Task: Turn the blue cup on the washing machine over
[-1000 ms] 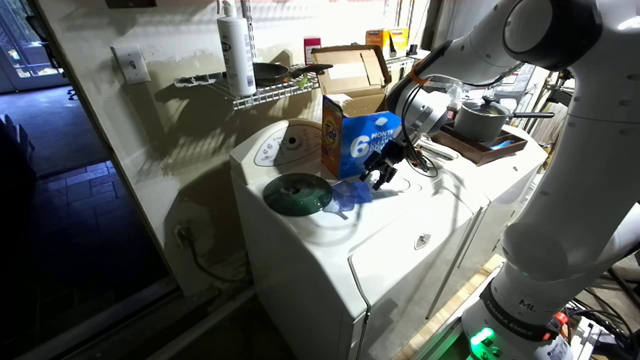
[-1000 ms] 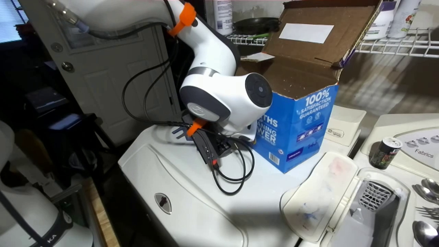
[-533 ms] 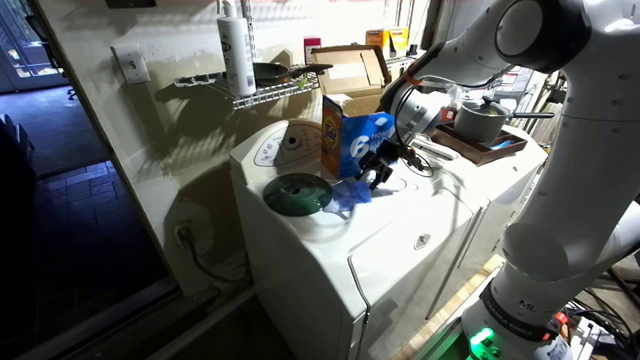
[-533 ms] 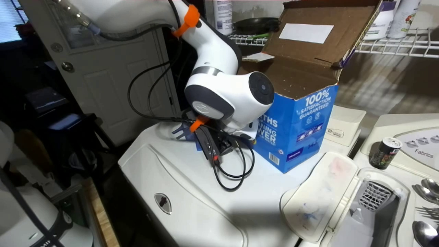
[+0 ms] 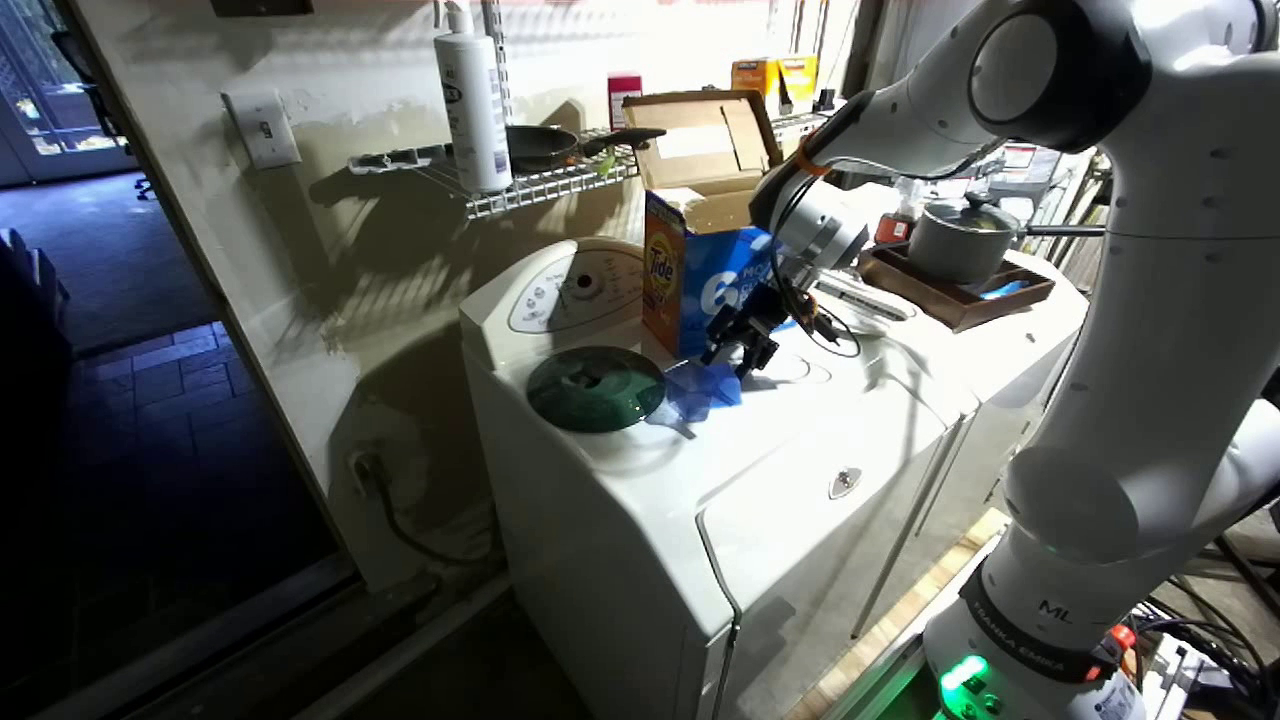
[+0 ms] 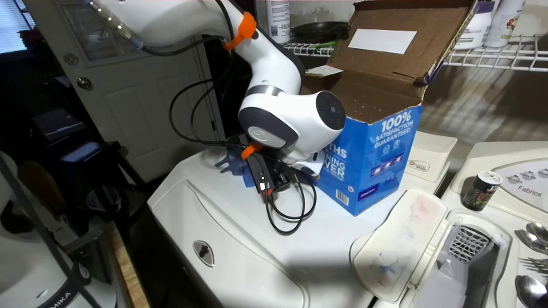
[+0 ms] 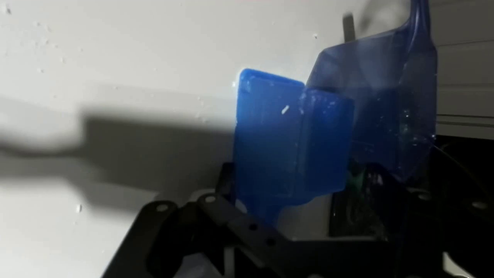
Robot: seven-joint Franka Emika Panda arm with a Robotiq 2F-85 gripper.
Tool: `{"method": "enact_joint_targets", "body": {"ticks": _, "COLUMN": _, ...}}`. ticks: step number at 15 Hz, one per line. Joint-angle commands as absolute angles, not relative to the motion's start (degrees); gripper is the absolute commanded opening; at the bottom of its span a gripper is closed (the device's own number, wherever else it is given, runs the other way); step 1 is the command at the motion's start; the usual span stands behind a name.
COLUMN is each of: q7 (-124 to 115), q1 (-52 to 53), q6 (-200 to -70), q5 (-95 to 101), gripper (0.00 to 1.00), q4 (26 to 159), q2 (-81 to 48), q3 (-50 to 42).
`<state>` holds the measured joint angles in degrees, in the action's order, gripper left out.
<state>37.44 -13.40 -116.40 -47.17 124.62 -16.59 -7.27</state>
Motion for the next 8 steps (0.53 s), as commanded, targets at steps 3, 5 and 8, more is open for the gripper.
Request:
{"method": "enact_joint_targets", "body": {"ticks": 3, "q7": 32.7, "q1": -13.3, "q6": -114.7, "q5": -46.3, "gripper": 0.41, "q4": 121.8, "q2": -18.6, "q3": -7.0}}
{"method": "enact_joint_targets", "body": {"ticks": 5, "q7": 31.8, "q1": -13.4, "q6": -113.8, "q5": -46.4, "gripper": 0.30, "q4": 121.4, "q2": -18.6, "q3": -7.0}}
{"method": "enact_joint_targets", "body": {"ticks": 8, "q7": 31.0, "q1": -13.5, "q6": -112.6, "q5": -46.5, "gripper": 0.11, "q4": 120.9, "q2": -18.4, "q3": -7.1}}
